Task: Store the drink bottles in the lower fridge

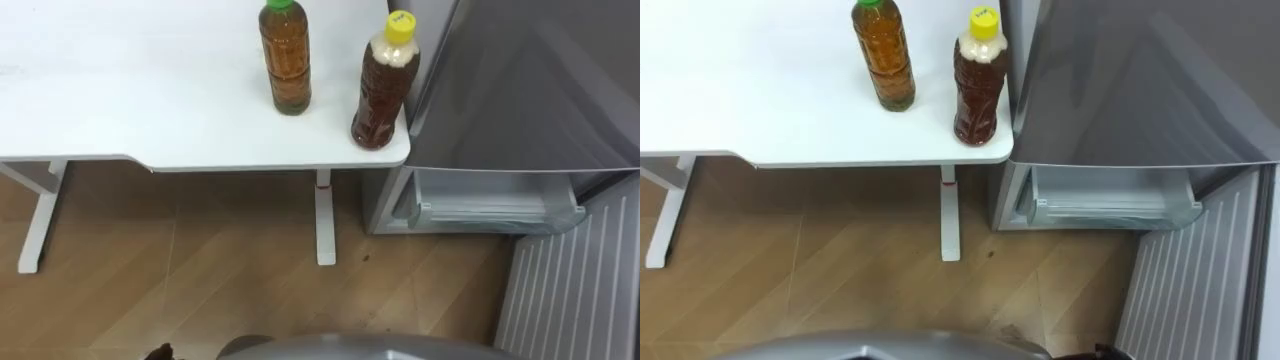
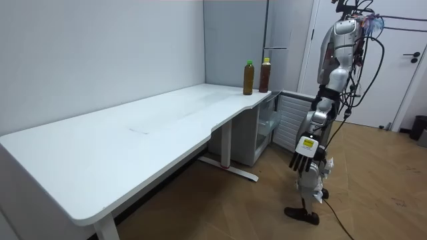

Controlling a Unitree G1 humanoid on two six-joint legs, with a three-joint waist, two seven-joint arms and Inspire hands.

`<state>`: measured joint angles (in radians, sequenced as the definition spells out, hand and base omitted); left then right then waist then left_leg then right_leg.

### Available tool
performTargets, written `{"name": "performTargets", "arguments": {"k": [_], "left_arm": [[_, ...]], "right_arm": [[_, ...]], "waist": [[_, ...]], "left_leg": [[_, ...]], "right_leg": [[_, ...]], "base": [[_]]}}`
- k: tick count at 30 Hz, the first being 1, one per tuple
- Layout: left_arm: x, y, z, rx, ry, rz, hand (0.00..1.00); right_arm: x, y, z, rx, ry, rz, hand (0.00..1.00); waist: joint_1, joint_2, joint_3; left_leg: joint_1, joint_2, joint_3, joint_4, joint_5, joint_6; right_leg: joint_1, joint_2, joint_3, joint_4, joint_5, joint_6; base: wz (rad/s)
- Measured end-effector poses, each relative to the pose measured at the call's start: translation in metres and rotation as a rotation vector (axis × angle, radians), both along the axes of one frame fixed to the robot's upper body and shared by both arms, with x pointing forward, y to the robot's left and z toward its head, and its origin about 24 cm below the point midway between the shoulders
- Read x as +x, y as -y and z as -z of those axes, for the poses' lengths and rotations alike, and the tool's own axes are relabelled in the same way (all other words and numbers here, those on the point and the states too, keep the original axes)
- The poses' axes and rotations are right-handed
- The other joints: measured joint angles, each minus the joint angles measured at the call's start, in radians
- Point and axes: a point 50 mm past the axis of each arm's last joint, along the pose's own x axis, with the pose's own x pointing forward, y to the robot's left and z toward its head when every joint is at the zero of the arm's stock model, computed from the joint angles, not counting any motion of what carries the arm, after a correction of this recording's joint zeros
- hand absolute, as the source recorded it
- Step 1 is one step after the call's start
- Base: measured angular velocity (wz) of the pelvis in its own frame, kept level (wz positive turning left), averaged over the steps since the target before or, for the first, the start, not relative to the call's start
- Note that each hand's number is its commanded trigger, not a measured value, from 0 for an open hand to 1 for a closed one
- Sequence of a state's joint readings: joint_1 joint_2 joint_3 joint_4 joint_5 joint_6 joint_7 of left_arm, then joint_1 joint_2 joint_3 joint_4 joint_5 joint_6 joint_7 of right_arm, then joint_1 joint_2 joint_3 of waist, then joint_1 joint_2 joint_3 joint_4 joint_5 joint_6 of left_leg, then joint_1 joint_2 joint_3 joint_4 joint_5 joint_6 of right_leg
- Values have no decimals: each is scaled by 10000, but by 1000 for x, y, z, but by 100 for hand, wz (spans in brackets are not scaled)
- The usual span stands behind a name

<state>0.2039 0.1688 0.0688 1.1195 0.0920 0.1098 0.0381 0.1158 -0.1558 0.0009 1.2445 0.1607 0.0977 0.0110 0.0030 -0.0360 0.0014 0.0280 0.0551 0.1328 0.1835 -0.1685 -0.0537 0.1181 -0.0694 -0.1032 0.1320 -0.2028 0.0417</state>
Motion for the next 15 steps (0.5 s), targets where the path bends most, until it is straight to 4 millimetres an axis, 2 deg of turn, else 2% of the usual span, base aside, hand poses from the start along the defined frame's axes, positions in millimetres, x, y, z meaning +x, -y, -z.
{"name": "performTargets", "arguments": {"k": [6,11,15], "left_arm": [[2,1,0,-23,-133,275,0],[7,2,0,-67,256,-794,0],[2,-1,0,-109,521,-2219,0]], "right_arm": [[1,0,0,134,27,-147,0],[2,1,0,219,40,-106,0],[2,0,0,242,44,-105,0]], "waist": [[12,9,3],[23,7,7],[33,2,7]], "left_leg": [[-58,-2,-70,61,-17,-3],[-80,1,-95,151,-56,-7],[-57,0,-92,150,-55,-6]], "right_leg": [[-7,0,-77,-10,-9,-4],[-7,0,-85,9,-35,-12],[22,-7,-109,11,-35,-13]], "base": [[3],[0],[0]]}}
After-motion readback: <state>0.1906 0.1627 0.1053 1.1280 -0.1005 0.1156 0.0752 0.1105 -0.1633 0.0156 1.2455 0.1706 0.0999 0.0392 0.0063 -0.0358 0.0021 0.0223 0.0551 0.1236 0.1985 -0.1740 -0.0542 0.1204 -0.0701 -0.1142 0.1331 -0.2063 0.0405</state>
